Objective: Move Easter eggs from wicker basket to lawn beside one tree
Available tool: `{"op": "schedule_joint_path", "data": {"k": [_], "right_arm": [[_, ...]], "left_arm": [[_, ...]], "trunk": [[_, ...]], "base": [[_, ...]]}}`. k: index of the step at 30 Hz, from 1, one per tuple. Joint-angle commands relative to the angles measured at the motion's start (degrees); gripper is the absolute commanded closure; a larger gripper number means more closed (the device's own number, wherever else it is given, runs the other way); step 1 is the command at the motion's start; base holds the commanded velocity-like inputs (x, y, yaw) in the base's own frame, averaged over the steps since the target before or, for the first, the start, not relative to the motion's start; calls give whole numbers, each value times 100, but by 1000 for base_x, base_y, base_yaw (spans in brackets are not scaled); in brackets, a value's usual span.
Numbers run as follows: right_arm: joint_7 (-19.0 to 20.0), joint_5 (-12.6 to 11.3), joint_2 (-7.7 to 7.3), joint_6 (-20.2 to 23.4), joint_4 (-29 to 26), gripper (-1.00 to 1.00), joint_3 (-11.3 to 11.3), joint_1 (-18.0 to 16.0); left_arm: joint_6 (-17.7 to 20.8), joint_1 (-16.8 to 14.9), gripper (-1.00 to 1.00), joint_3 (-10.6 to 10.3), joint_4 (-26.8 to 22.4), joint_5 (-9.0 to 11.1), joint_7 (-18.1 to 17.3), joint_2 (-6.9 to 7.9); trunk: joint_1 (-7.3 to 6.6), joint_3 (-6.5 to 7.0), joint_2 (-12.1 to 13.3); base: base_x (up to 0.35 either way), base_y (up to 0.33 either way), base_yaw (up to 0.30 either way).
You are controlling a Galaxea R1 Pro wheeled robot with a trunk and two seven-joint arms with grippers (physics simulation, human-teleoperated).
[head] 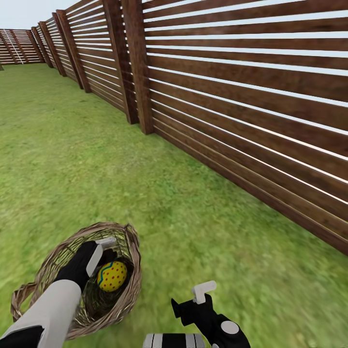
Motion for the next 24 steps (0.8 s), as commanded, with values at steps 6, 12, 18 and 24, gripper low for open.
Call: {"op": "schedule_joint_path", "data": {"k": [6,12,18,24], "right_arm": [[-53,-60,-11,4,-297,-100,8,37],[-54,-60,-21,-10,-495,-100,-18,61],[-53,-61,-23,-13,-520,-100,-215,64],[-45,-66,-37,-14,-525,-100,-364,65]], "left_arm": [[18,1,-100,2,-5,60,-37,27],[17,1,-100,2,-4,60,-50,32],[11,1,-100,2,-4,60,-51,32],[9,1,-100,2,-4,59,-48,33]], "trunk": [[14,-138,-10],[30,-271,-18],[45,-404,-26],[60,-537,-34]], "base": [[0,0,0],[0,0,0],[0,0,0],[0,0,0]]}}
